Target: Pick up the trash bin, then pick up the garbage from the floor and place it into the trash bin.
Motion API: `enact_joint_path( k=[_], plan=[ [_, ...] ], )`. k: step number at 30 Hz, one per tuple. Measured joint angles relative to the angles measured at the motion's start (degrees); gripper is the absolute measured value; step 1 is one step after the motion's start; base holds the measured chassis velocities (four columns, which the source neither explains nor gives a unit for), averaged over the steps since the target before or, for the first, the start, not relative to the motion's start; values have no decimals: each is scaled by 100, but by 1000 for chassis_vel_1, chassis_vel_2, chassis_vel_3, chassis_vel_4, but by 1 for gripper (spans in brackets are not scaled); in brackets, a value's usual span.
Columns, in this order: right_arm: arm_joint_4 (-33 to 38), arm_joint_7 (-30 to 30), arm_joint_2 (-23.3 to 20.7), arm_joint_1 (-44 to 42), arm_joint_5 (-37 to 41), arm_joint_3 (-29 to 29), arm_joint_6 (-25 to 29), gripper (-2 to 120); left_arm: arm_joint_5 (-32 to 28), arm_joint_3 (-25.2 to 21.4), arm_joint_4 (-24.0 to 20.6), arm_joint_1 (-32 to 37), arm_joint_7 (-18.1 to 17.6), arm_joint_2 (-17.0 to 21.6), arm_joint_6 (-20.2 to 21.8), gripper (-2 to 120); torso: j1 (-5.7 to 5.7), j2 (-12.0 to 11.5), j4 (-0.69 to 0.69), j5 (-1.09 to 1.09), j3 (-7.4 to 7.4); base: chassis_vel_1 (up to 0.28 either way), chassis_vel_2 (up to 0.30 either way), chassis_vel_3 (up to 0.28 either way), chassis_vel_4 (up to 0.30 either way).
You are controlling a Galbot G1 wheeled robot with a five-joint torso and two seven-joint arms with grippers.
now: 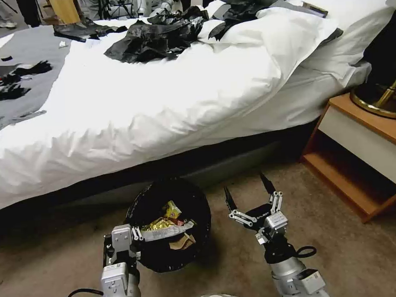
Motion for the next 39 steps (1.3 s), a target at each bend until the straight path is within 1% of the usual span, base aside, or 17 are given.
enact_joint_path(
  k=[10, 15, 22, 39],
  plan=[
    [24, 25, -11, 64, -25, 8, -55, 100, 46, 25, -46, 72, 0, 15, -2, 0, 0, 0, 0, 0, 0, 22, 24, 24, 24],
    [90, 93, -32, 96, -39, -16, -181, 100, 58, 24, -91, 105, -1, 18, -25, 0, 0, 0, 1, 0, 0, 62, 63, 71, 68],
    [121, 95, -52, 136, -95, -25, -219, 100, 64, 26, -180, 141, -2, 21, -30, 0, 0, 0, 0, 0, 0, 106, 101, 96, 94],
    [19, 118, -58, 138, -170, -74, -196, 100, 84, 10, -183, 146, 3, 26, -41, 0, 0, 0, 0, 0, 0, 125, 130, 130, 127]
  ],
)
